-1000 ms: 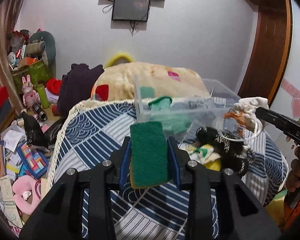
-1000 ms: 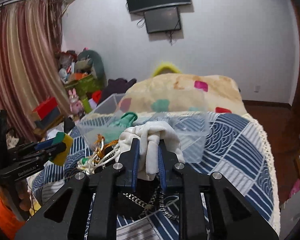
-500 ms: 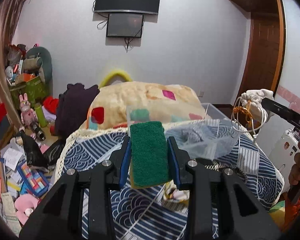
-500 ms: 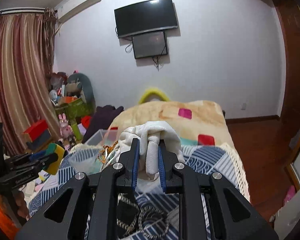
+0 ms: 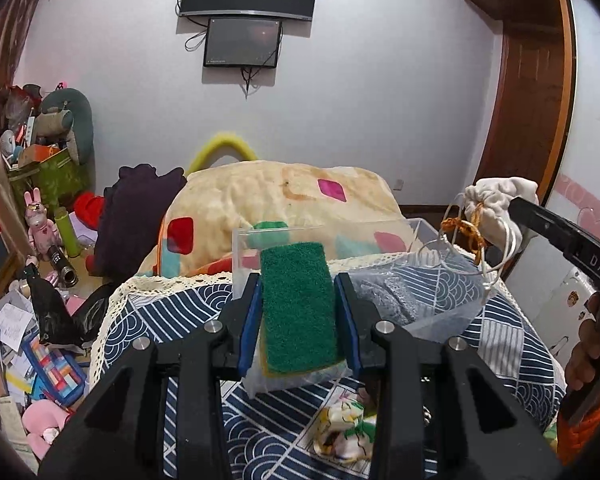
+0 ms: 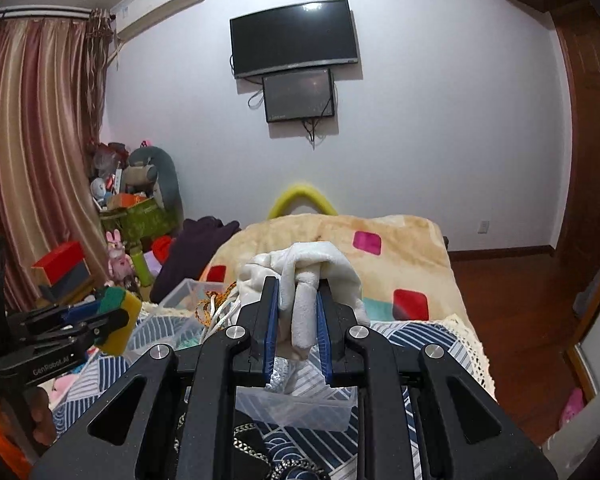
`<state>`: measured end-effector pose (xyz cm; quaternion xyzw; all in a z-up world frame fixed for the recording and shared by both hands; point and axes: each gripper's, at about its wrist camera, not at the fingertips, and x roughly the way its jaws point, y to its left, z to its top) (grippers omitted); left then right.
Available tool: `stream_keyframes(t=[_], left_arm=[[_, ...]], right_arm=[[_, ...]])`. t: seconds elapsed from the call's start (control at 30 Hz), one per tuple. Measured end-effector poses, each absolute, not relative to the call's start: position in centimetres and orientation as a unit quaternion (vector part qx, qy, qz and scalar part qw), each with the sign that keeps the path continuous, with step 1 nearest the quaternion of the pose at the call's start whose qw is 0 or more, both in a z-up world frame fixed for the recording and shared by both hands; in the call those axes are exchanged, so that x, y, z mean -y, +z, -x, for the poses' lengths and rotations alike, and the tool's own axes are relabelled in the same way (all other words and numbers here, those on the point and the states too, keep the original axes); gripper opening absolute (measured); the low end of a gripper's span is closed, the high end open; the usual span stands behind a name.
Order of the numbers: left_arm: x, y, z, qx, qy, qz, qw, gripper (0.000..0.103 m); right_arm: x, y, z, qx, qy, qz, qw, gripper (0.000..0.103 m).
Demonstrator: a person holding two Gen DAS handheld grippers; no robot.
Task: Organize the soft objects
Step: 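Lower the sponge into the box with the left tool while the right tool drops the pouch in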
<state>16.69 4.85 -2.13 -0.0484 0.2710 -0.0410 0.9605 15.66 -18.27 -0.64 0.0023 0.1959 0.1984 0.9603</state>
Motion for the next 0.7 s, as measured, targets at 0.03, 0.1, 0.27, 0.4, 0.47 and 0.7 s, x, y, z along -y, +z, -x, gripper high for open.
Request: stream_keyframes(t=[0.03,0.1,0.27,0.4,0.47,0.7], left_arm=[[-4.7,-2.3,-17.0,-0.273,-0.041,0.046,0.960,0.035],[-4.4,-2.7,-17.7,-0.280,-0.040,0.039,0.958,0.035],[-3.3,-3.8,-19.4,-0.302,-0.044,0.020,0.952,0.035],[-2.3,-4.5,-20.6,-0.312,-0.046,0.005,0.949,0.035],[-2.0,-4.7,-21.0,-0.314,-0.048,0.001,0.948,0.035],[-1.9,-5.3,-22.1,-0.325,-0.051,0.000,0.944,0.035]], right_arm=[[18.2,-0.8,-15.8,-0.199,0.197,-0.001,0.960,0.016],[18.0,-1.2,-16.3,-0.207,0.196,0.003,0.959,0.016],[17.4,-2.2,-17.4,-0.225,0.187,0.021,0.956,0.016],[17.4,-3.3,-18.0,-0.244,0.182,0.029,0.952,0.016],[17.3,-3.9,-18.4,-0.257,0.179,0.032,0.949,0.016],[16.9,-5.4,-19.3,-0.287,0.178,0.047,0.940,0.016]])
